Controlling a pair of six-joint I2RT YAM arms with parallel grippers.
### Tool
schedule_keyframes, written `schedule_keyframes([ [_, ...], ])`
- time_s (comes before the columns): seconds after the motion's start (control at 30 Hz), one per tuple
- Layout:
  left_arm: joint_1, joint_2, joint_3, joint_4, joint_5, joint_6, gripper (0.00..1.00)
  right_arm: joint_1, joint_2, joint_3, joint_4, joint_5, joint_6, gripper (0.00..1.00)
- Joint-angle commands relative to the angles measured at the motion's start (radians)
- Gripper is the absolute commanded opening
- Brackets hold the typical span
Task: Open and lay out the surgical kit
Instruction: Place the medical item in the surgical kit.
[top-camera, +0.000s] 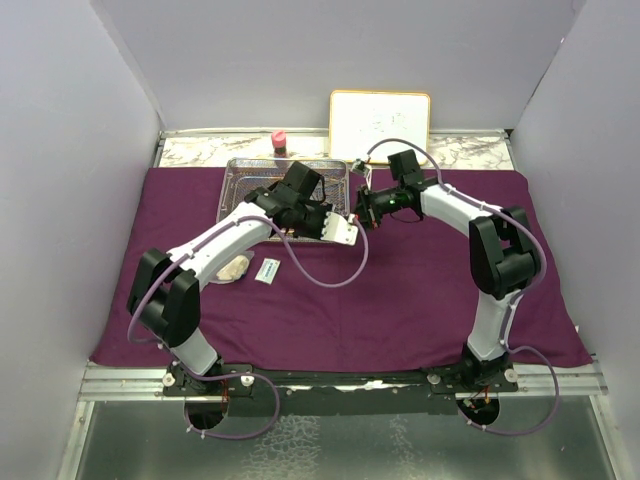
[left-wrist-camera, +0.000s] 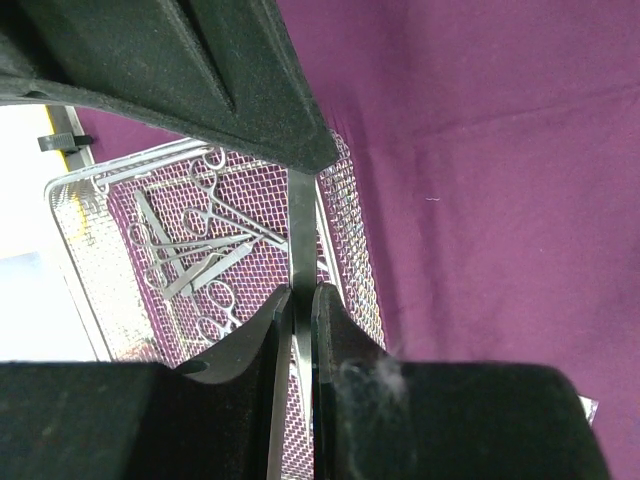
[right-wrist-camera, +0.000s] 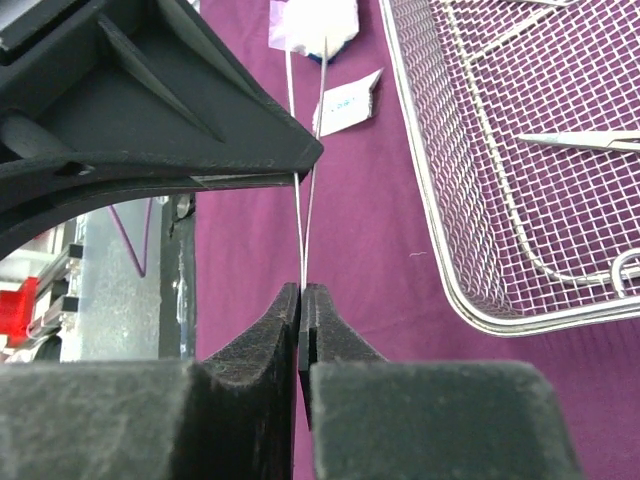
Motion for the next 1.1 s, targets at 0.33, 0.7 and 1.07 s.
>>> schedule_keyframes([
  [0.33,0.039,-0.063,0.027,0.179,-0.065,-0.446,0.65,0.009,-0.259,-0.177,0.190,0.423,0.011,0.01],
  [0.7,0.174,-0.005,0.133,0.328,0.148,-1.115,0.81,0.009,-0.466,-0.329,0.339,0.742,0.067,0.01],
  [1.07,0.273,0.173,0.088,0.620,0.419,-1.842,0.81,0.014,-0.537,-0.378,0.386,0.831,0.072,0.01],
])
